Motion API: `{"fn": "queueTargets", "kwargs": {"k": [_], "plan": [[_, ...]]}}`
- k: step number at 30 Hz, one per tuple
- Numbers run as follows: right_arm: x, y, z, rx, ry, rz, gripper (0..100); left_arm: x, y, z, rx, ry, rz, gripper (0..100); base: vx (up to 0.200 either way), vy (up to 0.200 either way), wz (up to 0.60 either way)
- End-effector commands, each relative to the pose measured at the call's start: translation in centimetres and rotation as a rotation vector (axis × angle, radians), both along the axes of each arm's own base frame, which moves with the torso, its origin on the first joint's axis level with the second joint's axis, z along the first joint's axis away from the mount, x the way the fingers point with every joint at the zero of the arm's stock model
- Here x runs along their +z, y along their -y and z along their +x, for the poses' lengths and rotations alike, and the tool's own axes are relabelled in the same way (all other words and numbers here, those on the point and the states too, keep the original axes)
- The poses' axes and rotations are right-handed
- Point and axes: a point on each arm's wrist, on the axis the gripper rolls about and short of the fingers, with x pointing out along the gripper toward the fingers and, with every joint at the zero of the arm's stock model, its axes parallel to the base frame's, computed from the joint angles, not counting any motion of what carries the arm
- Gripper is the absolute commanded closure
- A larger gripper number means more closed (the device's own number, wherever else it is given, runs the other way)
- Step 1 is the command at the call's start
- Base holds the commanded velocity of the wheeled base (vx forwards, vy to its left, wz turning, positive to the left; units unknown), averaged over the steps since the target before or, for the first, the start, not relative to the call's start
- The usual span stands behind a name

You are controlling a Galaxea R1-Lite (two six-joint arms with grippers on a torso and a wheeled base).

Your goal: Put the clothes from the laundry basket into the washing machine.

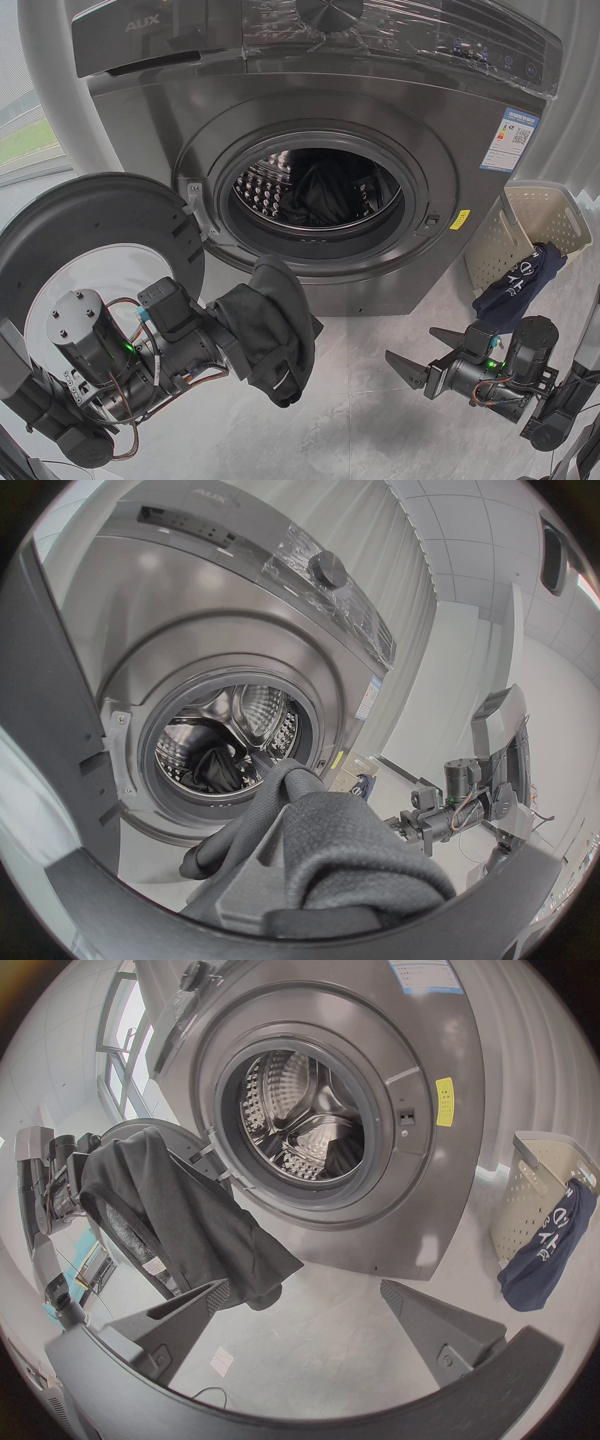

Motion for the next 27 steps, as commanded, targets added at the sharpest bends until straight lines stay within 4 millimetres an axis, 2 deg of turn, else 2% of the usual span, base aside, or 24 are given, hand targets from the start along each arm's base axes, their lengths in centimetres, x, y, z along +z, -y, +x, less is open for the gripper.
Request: {"fn": "queueTargets", "kwargs": {"k": [1,8,10,13,15,17,20,22,26,27], "plan": [[0.2,0.0,-0.1,0.005,0.007,0.005,0,-0.6,0.4,0.2,-0.008,-0.018,0.014,100,0.200,0.000,0.00],[0.3,-0.2,-0.3,0.019,0.009,0.007,0,-1.2,1.3,0.1,-0.033,-0.033,0.028,100,0.200,0.000,0.00],[0.3,-0.3,-0.3,0.022,0.012,0.008,0,-1.7,2.2,-0.3,-0.067,-0.049,0.037,100,0.200,0.000,0.00],[0.5,-0.6,-0.7,0.041,0.017,0.012,0,-2.2,3.3,-0.8,-0.106,-0.067,0.044,100,0.000,0.000,0.00],[1.0,-1.0,-1.3,0.064,0.032,0.023,0,-2.9,4.4,-0.4,-0.109,-0.079,0.055,100,0.000,0.000,0.00],[1.2,-1.1,-1.6,0.073,0.038,0.028,0,-3.6,5.7,1.3,-0.075,-0.074,0.054,100,0.000,0.000,0.00],[1.2,-0.9,-2.2,0.086,0.034,0.028,0,-4.3,7.7,5.1,0.020,-0.042,0.021,100,0.000,0.000,0.00],[1.5,-0.9,-2.5,0.096,0.040,0.032,0,-4.7,8.2,6.8,0.047,-0.032,0.004,100,0.000,0.000,0.00],[2.0,-0.6,-2.9,0.094,0.057,0.045,0,-4.6,9.3,9.2,0.070,0.000,-0.036,100,0.000,0.000,0.00],[2.0,-0.6,-2.9,0.094,0.057,0.045,0,-4.6,9.3,9.2,0.070,0.000,-0.036,100,0.000,0.000,0.00]]}}
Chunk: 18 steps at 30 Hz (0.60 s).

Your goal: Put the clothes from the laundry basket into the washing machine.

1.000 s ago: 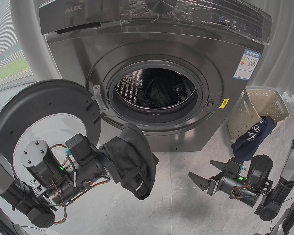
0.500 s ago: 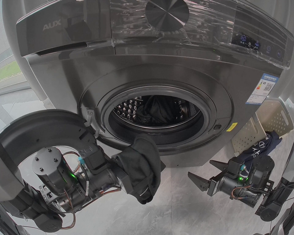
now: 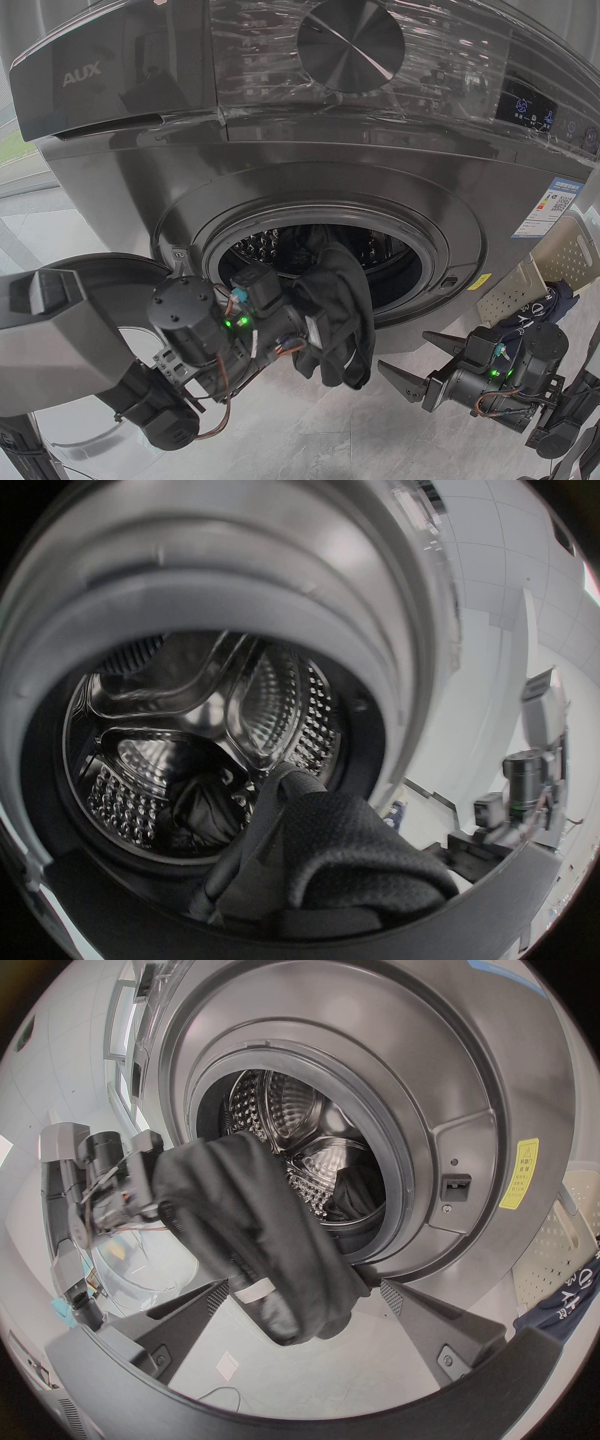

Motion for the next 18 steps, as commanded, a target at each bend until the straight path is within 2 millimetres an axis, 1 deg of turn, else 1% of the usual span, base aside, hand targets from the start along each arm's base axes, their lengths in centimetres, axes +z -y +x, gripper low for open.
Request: {"fn": "queueTargets", "kwargs": {"k": [1,3,7,11,14,17,18], "plan": [[1.1,0.4,-1.0,0.017,0.033,0.026,0,-3.3,2.2,5.6,0.082,-0.012,0.004,100,0.000,0.000,0.00],[1.1,0.4,-1.0,0.017,0.033,0.025,0,-3.7,2.4,6.4,0.092,-0.017,0.013,100,0.000,0.000,0.00],[1.0,0.2,-0.8,0.021,0.034,0.026,0,-4.6,3.1,9.0,0.119,-0.010,0.005,100,0.000,0.000,0.00],[1.0,0.1,-0.9,0.029,0.031,0.023,0,-4.4,3.3,11.6,0.153,0.004,-0.007,100,0.000,0.000,0.00],[1.0,0.2,-0.9,0.028,0.031,0.023,0,-4.7,3.5,13.1,0.170,-0.002,0.002,100,0.000,0.000,0.00],[0.9,0.2,-1.0,0.029,0.027,0.021,0,-5.0,4.0,13.6,0.169,-0.006,0.005,100,0.000,0.000,0.00],[0.7,0.0,-0.9,0.031,0.021,0.016,0,-5.0,4.4,14.3,0.169,-0.006,0.005,100,0.000,0.000,0.00]]}}
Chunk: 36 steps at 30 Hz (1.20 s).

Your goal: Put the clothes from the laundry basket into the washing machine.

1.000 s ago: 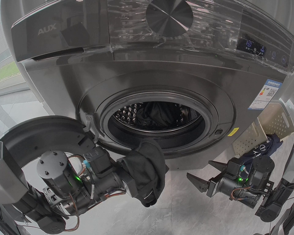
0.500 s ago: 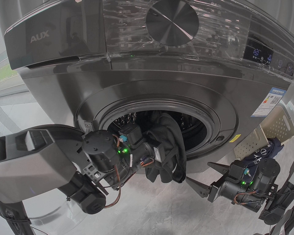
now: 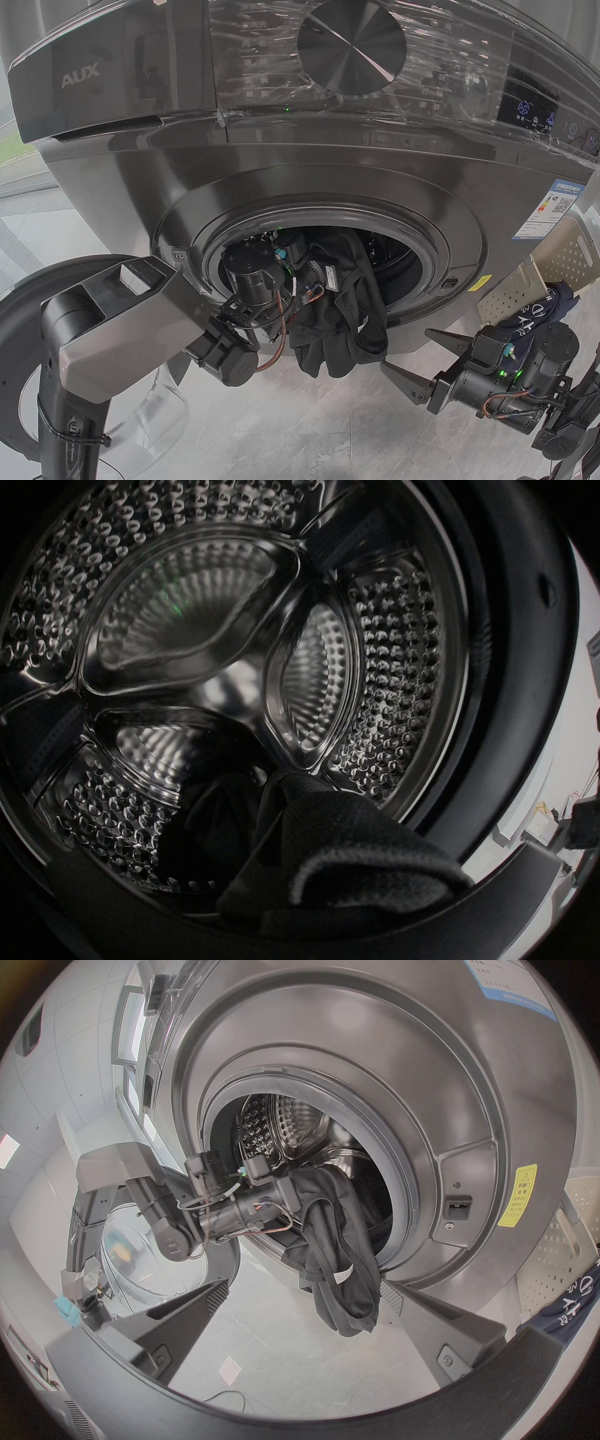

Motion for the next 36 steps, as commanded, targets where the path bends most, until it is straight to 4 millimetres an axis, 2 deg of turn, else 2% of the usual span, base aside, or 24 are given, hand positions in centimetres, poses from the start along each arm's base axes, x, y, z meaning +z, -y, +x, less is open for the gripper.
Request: {"fn": "queueTargets", "kwargs": {"k": [1,4,10,15,19,20,27,30,32,33,36], "plan": [[-0.3,-0.2,0.0,0.008,-0.011,-0.009,0,-2.1,1.0,3.0,0.022,-0.025,0.019,100,0.000,0.000,0.00],[-0.4,-0.2,0.0,0.008,-0.015,-0.012,0,-0.7,1.6,4.2,0.037,-0.011,0.005,100,0.000,0.000,0.00],[-0.4,-0.2,0.0,0.008,-0.014,-0.011,0,2.3,1.5,7.7,0.137,0.038,-0.046,100,0.000,0.000,0.00],[-0.4,-0.2,0.1,0.005,-0.012,-0.010,0,4.0,1.5,8.7,0.155,0.056,-0.057,100,0.000,0.000,0.00],[-0.3,-0.2,0.0,0.007,-0.011,-0.009,0,3.6,1.8,8.7,0.155,0.047,-0.052,100,0.000,0.000,0.00],[-0.3,-0.2,0.1,0.005,-0.010,-0.008,0,3.5,1.8,8.7,0.155,0.043,-0.049,0,0.000,0.000,0.00],[-0.3,-0.1,0.1,0.004,-0.010,-0.008,0,2.5,1.9,7.9,0.145,-0.001,-0.021,0,0.000,0.000,0.00],[-0.2,-0.1,0.1,0.004,-0.007,-0.005,0,3.4,1.6,6.1,0.124,-0.044,0.014,0,0.000,0.000,0.00],[-0.3,-0.1,0.1,0.002,-0.009,-0.007,0,3.5,1.3,5.2,0.109,-0.078,0.043,0,0.000,0.000,0.00],[-0.3,0.0,0.2,0.001,-0.009,-0.009,0,3.4,1.3,4.1,0.079,-0.118,0.081,0,0.000,0.000,0.00],[-0.2,-0.2,0.1,0.007,-0.008,-0.006,0,2.8,1.1,2.2,0.022,-0.185,0.140,0,0.000,0.000,0.00]]}}
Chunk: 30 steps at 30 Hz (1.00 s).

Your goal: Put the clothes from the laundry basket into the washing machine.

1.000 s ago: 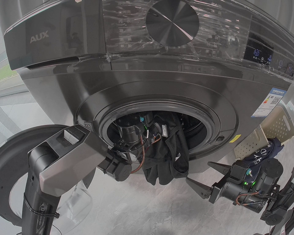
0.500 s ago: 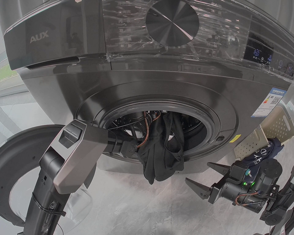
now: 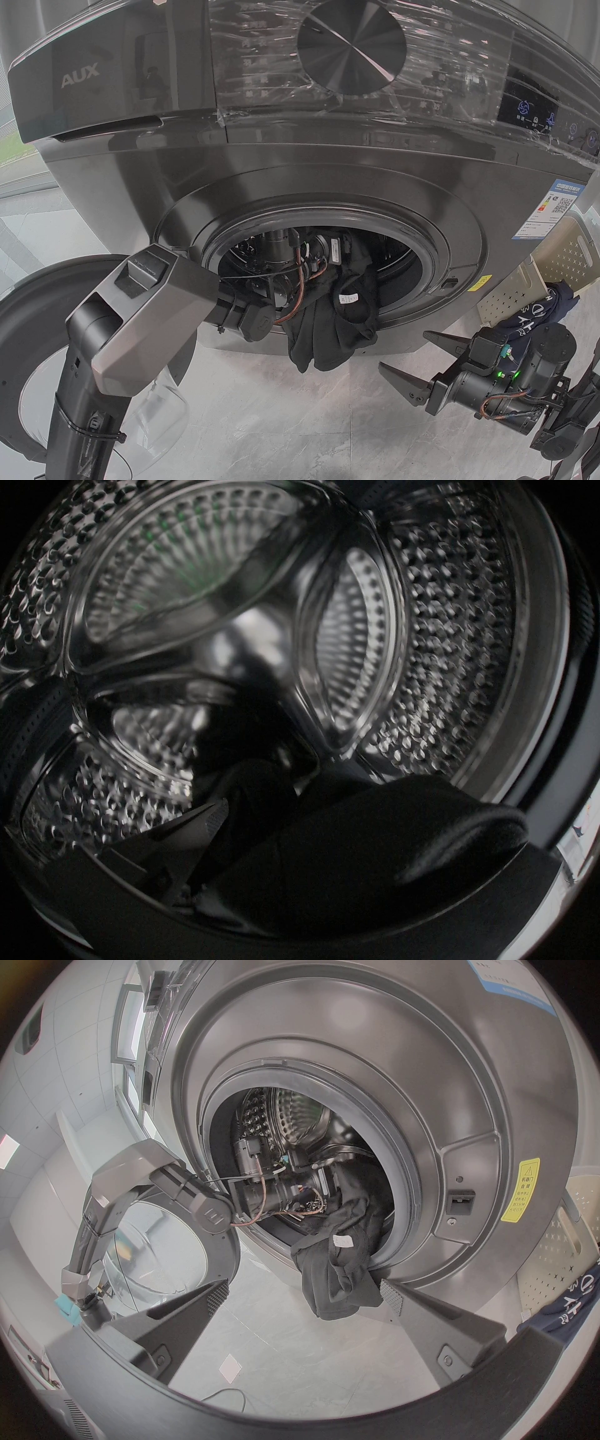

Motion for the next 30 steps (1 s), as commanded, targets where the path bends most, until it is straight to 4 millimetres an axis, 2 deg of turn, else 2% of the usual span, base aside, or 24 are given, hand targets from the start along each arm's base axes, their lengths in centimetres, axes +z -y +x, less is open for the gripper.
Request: {"fn": "queueTargets", "kwargs": {"k": [1,4,7,16,17,21,23,28,30], "plan": [[0.0,-0.1,0.0,0.003,0.001,0.001,0,1.9,-0.6,-4.0,-0.087,-0.083,0.061,0,0.000,0.000,0.00],[0.1,-0.1,0.0,0.003,0.004,0.003,0,-0.1,-0.8,-4.9,-0.110,-0.146,0.108,0,0.000,0.000,0.00],[0.1,-0.1,0.0,0.002,0.004,0.003,0,-1.0,-0.8,-5.1,-0.125,-0.166,0.123,0,0.000,0.000,0.00],[0.0,-0.2,0.0,0.005,0.003,0.001,0,-6.7,0.0,-3.9,-0.131,-0.238,0.186,0,0.000,0.000,0.00],[0.0,-0.2,0.0,0.005,0.003,0.001,0,-7.1,0.1,-3.7,-0.130,-0.233,0.191,100,0.000,0.000,0.00],[0.1,-0.2,0.0,0.005,0.007,0.004,0,-7.5,0.4,-2.8,-0.122,-0.211,0.177,100,0.000,0.000,0.00],[0.1,-0.2,0.1,0.007,0.007,0.004,0,-6.6,0.7,-1.7,-0.101,-0.170,0.142,100,0.000,0.000,0.00],[0.2,-0.2,0.1,0.007,0.009,0.006,0,-2.5,0.5,0.5,-0.022,-0.038,0.036,100,0.000,0.000,0.00],[0.2,-0.2,0.1,0.007,0.009,0.006,0,0.6,0.6,1.3,0.015,0.035,-0.056,100,0.000,0.000,0.00]]}}
